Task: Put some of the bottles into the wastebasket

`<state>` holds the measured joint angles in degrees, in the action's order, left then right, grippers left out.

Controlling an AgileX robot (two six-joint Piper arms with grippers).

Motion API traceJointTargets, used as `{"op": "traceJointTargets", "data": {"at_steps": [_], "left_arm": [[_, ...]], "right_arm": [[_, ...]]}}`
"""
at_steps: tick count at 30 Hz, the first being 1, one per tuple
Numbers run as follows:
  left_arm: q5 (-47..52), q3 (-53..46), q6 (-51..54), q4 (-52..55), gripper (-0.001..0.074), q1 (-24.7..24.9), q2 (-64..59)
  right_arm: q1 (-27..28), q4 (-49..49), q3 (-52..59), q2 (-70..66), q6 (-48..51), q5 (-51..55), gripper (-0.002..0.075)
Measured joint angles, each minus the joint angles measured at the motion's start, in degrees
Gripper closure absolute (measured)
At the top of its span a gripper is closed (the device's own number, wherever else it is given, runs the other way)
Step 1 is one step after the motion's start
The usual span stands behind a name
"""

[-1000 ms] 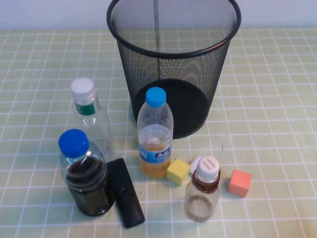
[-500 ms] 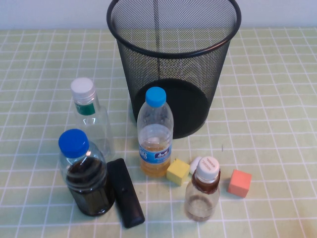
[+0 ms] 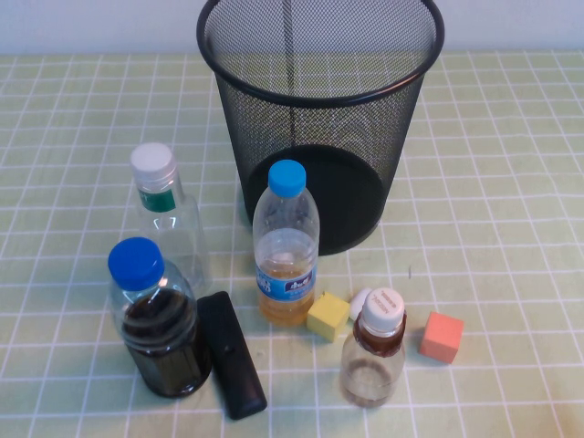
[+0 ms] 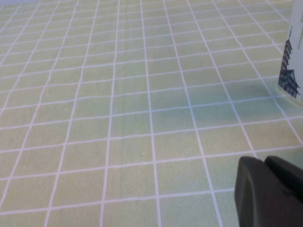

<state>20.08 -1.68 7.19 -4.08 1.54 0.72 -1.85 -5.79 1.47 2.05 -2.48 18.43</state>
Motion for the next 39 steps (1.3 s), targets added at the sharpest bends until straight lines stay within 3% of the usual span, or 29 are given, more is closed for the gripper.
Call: {"op": "traceJointTargets", "data": {"at_steps": [7,18,25,31,39], "left_arm": [[0.0,0.0,0.0,0.0,0.0739,0.0,0.0],[0.0,0.0,0.0,0.0,0.0739,0.0,0.0],[0.0,0.0,0.0,0.0,0.0739,0.0,0.0],[0.0,0.0,0.0,0.0,0.0739,0.0,0.0],[0.0,0.0,0.0,0.0,0.0739,0.0,0.0]], "right_arm": [[0.0,1.7,0.0,0.0,0.0,-2.2,0.0733],[0.0,26.6,0.0,0.0,0.0,-21.4,0.0733],[0.0,33.6,-0.3,0.0,-1.6,-23.1,0.0733],[0.0,34.6,-8.8,-5.7,-1.5,-2.6,0.0731],[0.0,25.3,-27.2,-25.7,-1.0,23.1,0.0732]]}}
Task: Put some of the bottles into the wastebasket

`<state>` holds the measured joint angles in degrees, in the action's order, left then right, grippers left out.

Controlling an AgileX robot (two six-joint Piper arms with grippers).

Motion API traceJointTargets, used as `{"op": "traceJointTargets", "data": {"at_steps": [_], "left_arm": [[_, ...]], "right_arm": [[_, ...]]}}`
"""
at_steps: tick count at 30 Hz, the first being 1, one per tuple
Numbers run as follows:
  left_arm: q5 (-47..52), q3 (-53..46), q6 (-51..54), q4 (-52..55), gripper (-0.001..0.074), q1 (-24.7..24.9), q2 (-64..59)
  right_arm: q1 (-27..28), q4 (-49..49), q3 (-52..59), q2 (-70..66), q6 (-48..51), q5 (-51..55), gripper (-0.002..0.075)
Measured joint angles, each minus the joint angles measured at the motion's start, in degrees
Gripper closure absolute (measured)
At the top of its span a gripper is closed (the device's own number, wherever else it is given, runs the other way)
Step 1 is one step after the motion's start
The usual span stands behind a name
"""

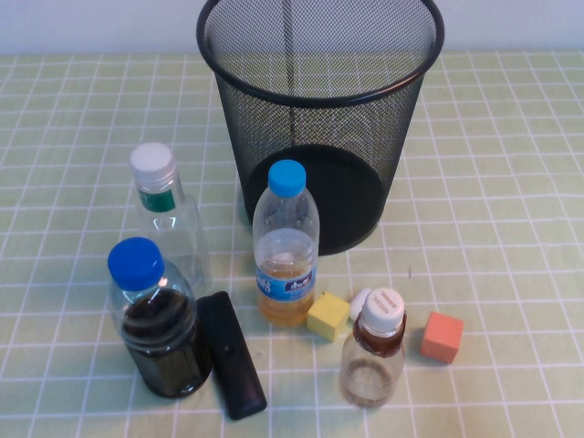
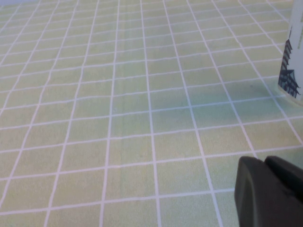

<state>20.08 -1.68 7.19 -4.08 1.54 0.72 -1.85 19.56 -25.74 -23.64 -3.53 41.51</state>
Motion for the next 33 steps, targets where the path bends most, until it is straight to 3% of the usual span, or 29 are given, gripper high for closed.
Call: {"op": "traceJointTargets", "data": {"at_steps": [8,14,19,25,33], "left_arm": [[0.0,0.0,0.0,0.0,0.0739,0.0,0.0],[0.0,0.0,0.0,0.0,0.0739,0.0,0.0],[0.0,0.0,0.0,0.0,0.0739,0.0,0.0],[0.0,0.0,0.0,0.0,0.0739,0.0,0.0],[0.0,0.0,0.0,0.0,0.0739,0.0,0.0]], "right_arm": [[0.0,-1.3,-10.7,-17.0,5.6,7.0,0.0728],[-1.5,3.9,-16.3,-29.1,13.5,7.0,0.0727],[-11.7,2.1,-20.3,-36.6,12.9,5.1,0.0727],[-24.3,-1.9,-20.1,-35.1,12.3,-4.6,0.0727],[-34.8,-3.0,-4.3,-23.7,11.7,-30.3,0.0715]]}}
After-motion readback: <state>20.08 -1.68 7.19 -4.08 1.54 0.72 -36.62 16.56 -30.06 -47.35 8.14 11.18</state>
